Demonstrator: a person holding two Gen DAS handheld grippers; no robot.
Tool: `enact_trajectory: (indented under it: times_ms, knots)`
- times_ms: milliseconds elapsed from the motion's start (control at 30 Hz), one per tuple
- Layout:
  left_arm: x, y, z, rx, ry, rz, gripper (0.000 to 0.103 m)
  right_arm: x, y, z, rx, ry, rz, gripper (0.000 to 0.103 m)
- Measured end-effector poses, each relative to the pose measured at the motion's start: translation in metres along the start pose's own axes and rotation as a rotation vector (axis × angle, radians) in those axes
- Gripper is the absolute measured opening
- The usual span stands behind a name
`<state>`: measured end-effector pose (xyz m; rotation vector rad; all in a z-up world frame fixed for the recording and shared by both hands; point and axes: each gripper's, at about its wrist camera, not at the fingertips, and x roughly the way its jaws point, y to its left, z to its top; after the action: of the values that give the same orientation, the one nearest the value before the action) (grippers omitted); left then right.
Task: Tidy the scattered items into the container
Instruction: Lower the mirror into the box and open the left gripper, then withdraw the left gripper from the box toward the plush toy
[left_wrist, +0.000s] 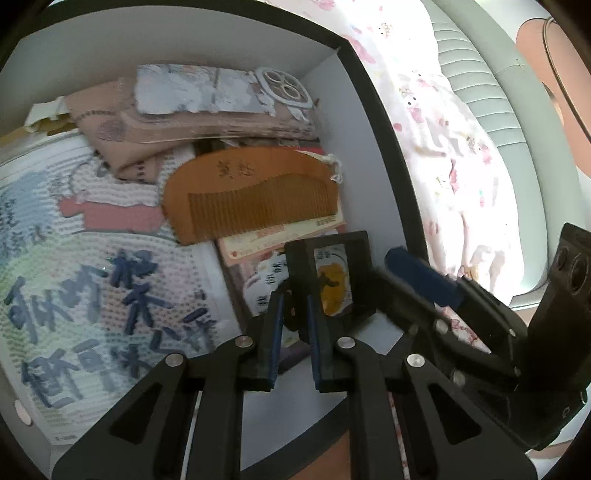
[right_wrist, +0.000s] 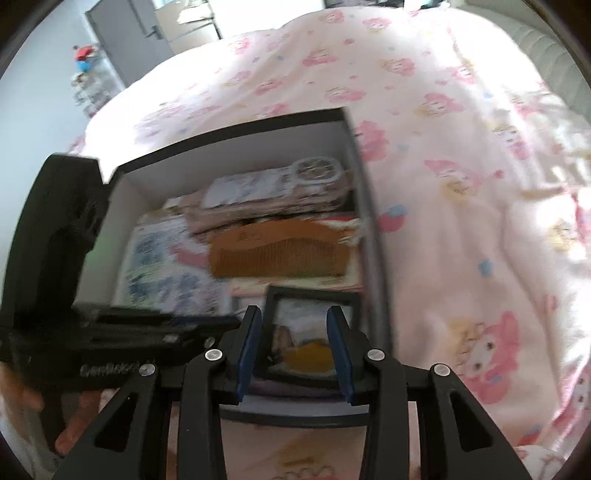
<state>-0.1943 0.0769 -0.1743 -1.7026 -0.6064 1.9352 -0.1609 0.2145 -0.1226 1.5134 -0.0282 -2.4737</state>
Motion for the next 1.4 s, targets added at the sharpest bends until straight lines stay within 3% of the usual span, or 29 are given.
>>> enact_trajectory:
  times_ms: [67,200,333,700,1167,1400]
  knots:
    - [-0.002,0.004,0.001,0.003,-0.005,-0.022,0.005,-0.005,-0.002,0.001,-0.001,-0.024,-0.010,0.033]
    - [-0.002,0.006,0.004,-0.011,0.003,-0.036,0.005,-0.003,-0.007,0.002,0.018,-0.020,0.012,0.033]
    - [-0.020,0.008,0.001,0.034,-0.055,0.014,0.005,0.000,-0.002,0.001,0.021,0.002,0.062,0.033]
    - [-0.108,-0.030,-0.047,0.165,-0.261,0.146,0.008,-0.049,0.035,-0.002,-0.036,-0.075,0.037,0.033]
    - [-0.197,-0.043,-0.102,0.221,-0.378,0.204,0.019,-0.136,0.106,-0.021,-0.149,-0.170,0.091,0.033]
    - [-0.231,-0.016,-0.125,0.163,-0.426,0.218,0.019,-0.146,0.149,-0.025,-0.231,-0.179,0.108,0.033]
